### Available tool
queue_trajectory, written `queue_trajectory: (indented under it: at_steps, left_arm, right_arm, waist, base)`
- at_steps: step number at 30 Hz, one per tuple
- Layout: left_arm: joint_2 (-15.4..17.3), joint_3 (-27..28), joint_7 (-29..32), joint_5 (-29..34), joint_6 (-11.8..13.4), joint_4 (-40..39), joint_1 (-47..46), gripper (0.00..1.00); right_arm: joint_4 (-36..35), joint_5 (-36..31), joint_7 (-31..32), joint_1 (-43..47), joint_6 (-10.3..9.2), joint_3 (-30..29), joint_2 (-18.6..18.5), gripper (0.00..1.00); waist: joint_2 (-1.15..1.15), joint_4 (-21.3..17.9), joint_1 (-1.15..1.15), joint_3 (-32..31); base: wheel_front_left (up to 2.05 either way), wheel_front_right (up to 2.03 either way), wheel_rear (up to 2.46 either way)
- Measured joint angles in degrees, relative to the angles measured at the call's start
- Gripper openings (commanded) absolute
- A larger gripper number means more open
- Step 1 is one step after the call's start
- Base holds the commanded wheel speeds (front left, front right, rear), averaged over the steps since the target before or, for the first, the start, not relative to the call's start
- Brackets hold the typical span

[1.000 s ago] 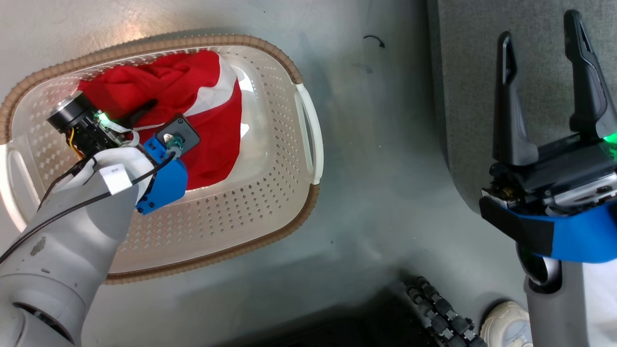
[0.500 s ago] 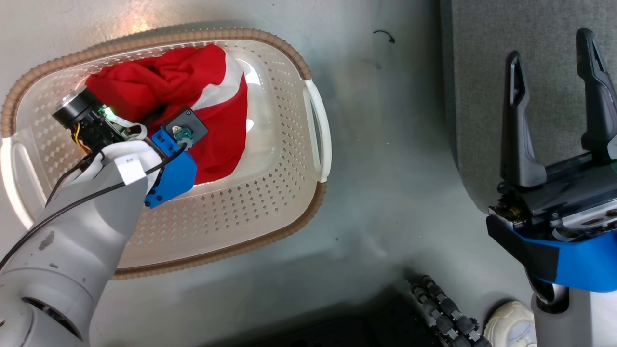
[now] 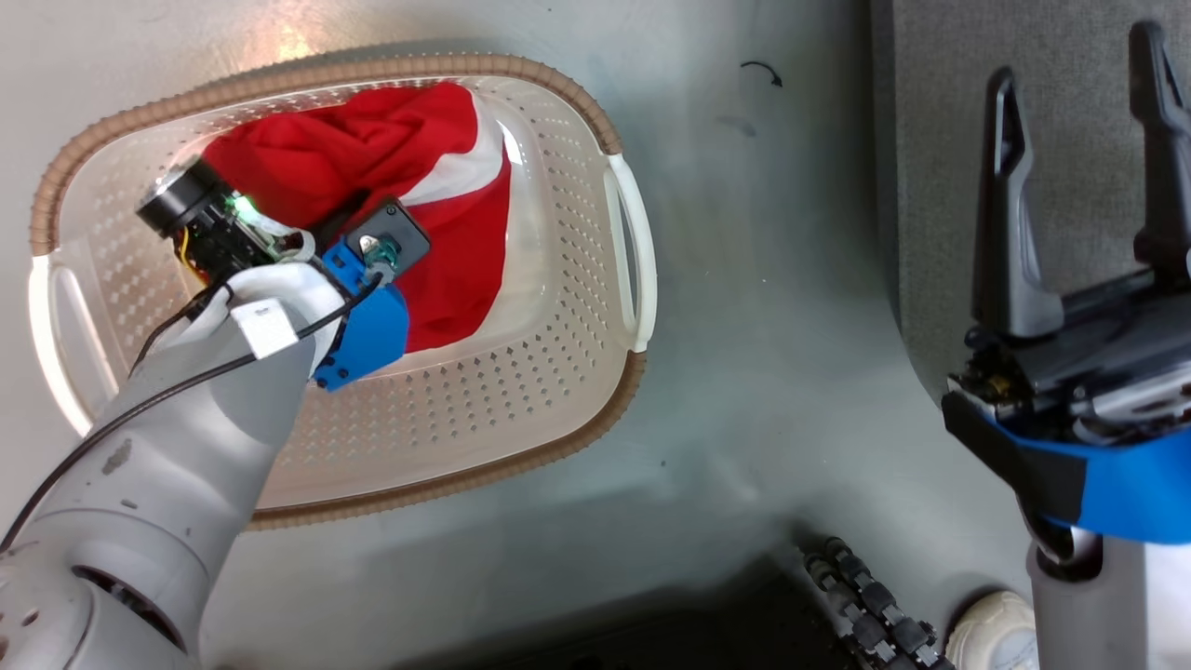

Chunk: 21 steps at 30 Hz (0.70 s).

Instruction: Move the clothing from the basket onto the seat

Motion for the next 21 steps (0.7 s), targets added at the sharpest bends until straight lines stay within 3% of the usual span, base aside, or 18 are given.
queue_trajectory:
  at_steps: [12,17,21]
  left_arm:
    - [-2.74,2.54,-5.41,-4.31,-0.83,-1.71,2.34,0.00]
    - [-2.79,4.11,-5.57,-5.65,0.05,-4.65,4.22,0.00]
    - [-1.34,7.10,-5.65,-6.91,1.76,-11.31,7.20,0.00]
  right_arm:
    - [4.30,0.25,0.00,-1.60,0.00,-1.12,0.01,1.00]
    - [5.60,0.32,0.00,-1.58,-0.01,-1.71,0.01,1.00]
    - [7.77,0.76,0.00,-1.20,0.00,-2.02,0.02,1.00]
  waist:
    - [0.00,2.73,0.00,-6.76]
    - [0.00,3.72,0.00,-10.02]
    - [0.00,4.84,0.00,-14.50]
  base:
    - [0.00,0.00,0.00]
    - [0.00,0.00,0.00]
    - [0.00,0.00,0.00]
